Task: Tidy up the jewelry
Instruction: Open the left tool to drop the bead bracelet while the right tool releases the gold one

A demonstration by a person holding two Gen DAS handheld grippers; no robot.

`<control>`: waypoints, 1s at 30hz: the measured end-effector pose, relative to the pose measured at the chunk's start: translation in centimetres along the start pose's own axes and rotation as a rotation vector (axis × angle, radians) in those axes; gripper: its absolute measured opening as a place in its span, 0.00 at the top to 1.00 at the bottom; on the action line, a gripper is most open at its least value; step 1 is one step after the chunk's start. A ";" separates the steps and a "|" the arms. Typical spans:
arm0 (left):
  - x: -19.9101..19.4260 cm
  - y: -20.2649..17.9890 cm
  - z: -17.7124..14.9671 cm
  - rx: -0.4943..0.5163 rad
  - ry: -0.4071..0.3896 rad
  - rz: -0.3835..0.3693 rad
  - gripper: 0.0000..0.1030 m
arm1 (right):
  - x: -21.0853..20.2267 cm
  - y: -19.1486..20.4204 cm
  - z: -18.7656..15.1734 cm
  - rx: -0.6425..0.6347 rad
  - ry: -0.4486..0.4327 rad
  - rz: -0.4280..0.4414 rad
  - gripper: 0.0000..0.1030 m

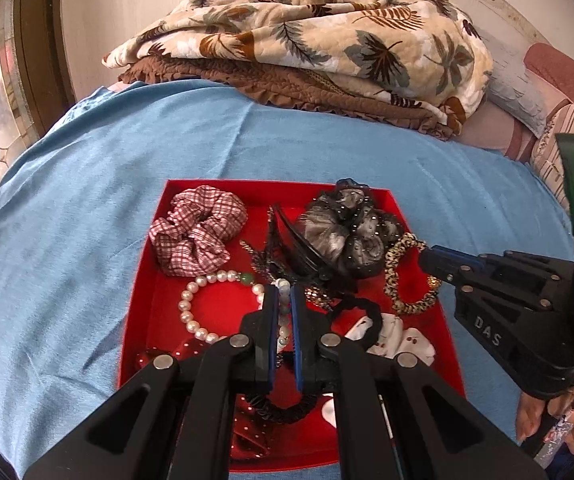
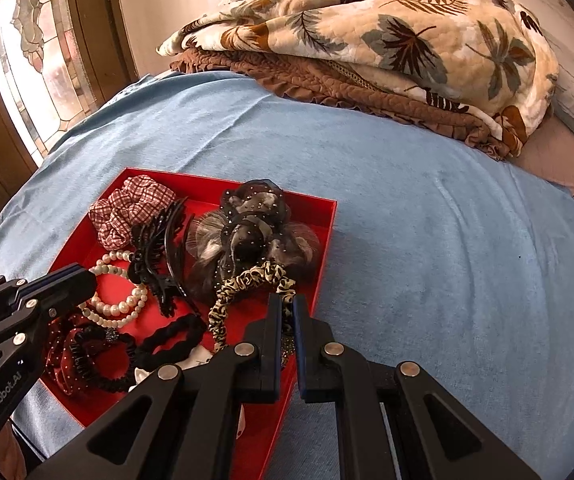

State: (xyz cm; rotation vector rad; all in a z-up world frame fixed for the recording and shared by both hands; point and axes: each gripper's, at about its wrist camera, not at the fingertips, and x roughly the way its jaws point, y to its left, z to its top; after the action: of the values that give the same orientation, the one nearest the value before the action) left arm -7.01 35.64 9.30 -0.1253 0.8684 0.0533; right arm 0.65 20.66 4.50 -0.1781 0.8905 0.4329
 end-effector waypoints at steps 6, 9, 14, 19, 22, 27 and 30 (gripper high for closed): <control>0.6 -0.6 -0.3 0.008 0.031 -0.035 0.94 | 0.2 -0.3 -0.2 0.011 0.011 0.007 0.94; 0.9 -0.9 -0.5 0.016 0.053 -0.044 0.94 | 0.4 -0.2 -0.3 0.011 0.017 0.010 0.94; 1.6 -1.2 -0.9 0.030 0.082 -0.027 0.94 | 0.9 -0.1 -0.5 0.011 0.031 0.028 0.94; 2.1 -0.6 -1.1 0.009 0.106 -0.024 0.94 | 1.3 -0.1 -0.5 0.015 0.039 0.030 0.94; 2.3 -0.6 -1.2 0.008 0.114 -0.017 0.94 | 1.7 -0.2 -0.5 0.018 0.049 0.031 0.94; 2.8 -0.8 -1.6 0.018 0.142 0.002 0.94 | 2.4 -0.4 -0.6 0.033 0.075 0.062 0.94; 3.3 -0.9 -1.7 0.021 0.160 0.016 0.94 | 2.4 0.0 -0.7 0.019 0.079 0.062 0.94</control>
State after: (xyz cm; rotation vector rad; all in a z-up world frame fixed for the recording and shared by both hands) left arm -6.08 34.53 5.73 -0.1044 1.0293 0.0494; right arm 1.50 21.12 2.22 -0.1515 0.9789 0.4775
